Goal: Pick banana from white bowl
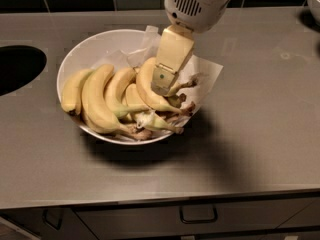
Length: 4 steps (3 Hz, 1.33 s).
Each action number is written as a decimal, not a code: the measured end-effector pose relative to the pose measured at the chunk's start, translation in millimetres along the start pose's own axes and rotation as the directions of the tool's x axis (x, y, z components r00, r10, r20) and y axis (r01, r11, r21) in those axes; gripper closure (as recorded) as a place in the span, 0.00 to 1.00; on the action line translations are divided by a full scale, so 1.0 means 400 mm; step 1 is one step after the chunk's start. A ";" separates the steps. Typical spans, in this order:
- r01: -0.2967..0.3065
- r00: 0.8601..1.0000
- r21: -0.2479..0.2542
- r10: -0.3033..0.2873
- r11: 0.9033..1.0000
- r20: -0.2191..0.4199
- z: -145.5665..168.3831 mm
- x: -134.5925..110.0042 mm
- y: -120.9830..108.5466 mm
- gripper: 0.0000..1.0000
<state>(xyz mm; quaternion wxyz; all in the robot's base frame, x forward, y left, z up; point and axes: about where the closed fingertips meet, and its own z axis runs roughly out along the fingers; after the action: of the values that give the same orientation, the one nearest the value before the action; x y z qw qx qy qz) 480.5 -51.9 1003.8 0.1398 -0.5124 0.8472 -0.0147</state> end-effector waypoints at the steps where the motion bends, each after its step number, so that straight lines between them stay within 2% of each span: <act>1: -0.007 1.000 0.016 0.007 1.000 0.020 0.006 -0.021 0.002 0.00; 2: -0.022 0.999 0.025 0.022 0.999 0.028 0.024 -0.034 0.017 0.03; 4: -0.041 0.999 0.013 0.040 0.999 0.011 0.063 -0.030 0.030 0.35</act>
Offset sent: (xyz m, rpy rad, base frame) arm -0.0039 0.0191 -0.0248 -0.0027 0.0033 -0.0455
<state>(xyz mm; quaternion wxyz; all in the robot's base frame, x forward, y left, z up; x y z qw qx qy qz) 481.7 -32.6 980.4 0.1479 -0.4942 0.8565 -0.0150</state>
